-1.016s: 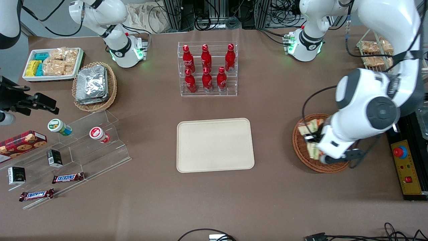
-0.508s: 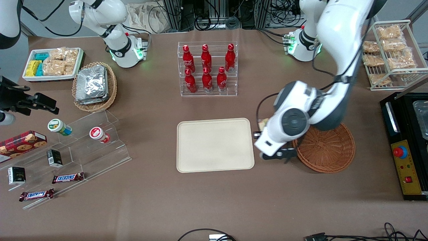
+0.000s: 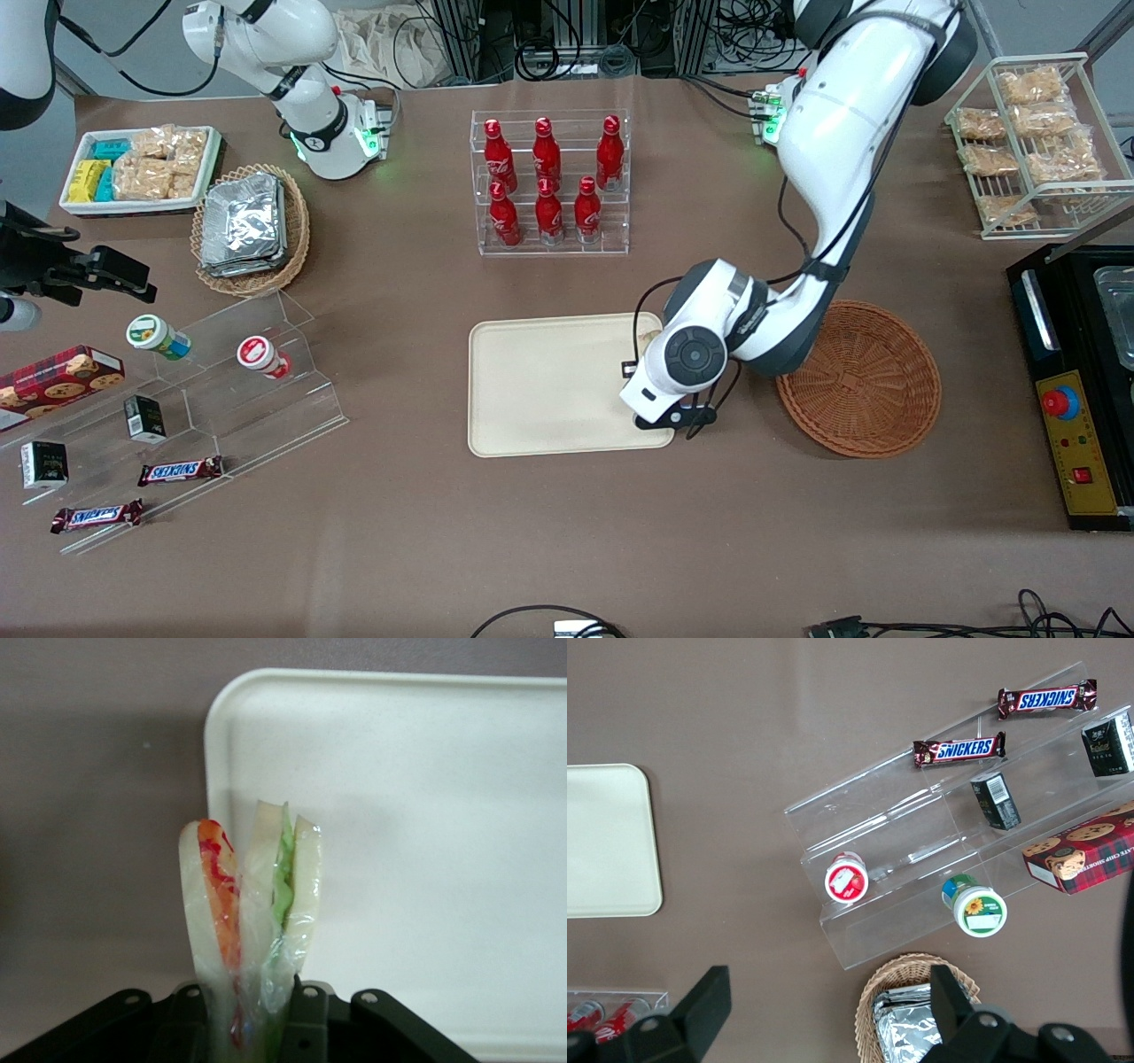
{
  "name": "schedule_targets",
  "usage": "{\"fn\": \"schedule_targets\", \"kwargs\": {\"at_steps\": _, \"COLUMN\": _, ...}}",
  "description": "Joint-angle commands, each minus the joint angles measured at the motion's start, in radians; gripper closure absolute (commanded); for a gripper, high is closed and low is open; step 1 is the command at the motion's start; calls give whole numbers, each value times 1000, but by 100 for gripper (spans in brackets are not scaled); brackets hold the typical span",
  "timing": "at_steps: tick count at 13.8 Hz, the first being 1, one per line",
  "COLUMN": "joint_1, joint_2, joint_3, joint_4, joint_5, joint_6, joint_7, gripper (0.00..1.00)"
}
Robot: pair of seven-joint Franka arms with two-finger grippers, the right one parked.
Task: Place sandwich from basket to tray
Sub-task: 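Lower the sandwich onto the tray and open the left gripper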
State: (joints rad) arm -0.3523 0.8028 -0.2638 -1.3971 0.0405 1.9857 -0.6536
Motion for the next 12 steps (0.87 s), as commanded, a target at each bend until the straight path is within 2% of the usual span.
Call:
{"fn": "schedule_targets", "kwargs": {"at_steps": 1, "joint_1": -31, "joint_2": 50, "joint_3": 9, "joint_4": 41, "joint_5": 10, "joint_6": 33, "joint_7": -8, "gripper": 87}}
{"fn": "schedule_targets", "kwargs": {"at_steps": 2, "joint_1": -34, "joint_2": 56, "joint_3": 11, "joint_4": 41, "joint_5": 12, "joint_6": 38, "joint_7": -5, "gripper": 33}}
{"fn": "schedule_targets", "kwargs": {"at_steps": 3, "joint_1": -34, "joint_2": 53, "joint_3": 11, "joint_4": 43, "joint_5": 13, "joint_6": 38, "joint_7": -1, "gripper": 0}}
{"fn": "schedule_targets", "kwargs": {"at_steps": 8, "joint_1": -5, "joint_2": -39, "joint_3": 17, "joint_4": 47, "joint_5": 10, "joint_6": -2, "joint_7": -1, "gripper": 0}}
{"fn": "schedule_targets", "kwargs": {"at_steps": 12, "joint_1": 94, "joint_2": -209, "joint_3": 17, "joint_4": 49, "joint_5": 9, "joint_6": -192, "joint_7": 20, "gripper": 0}}
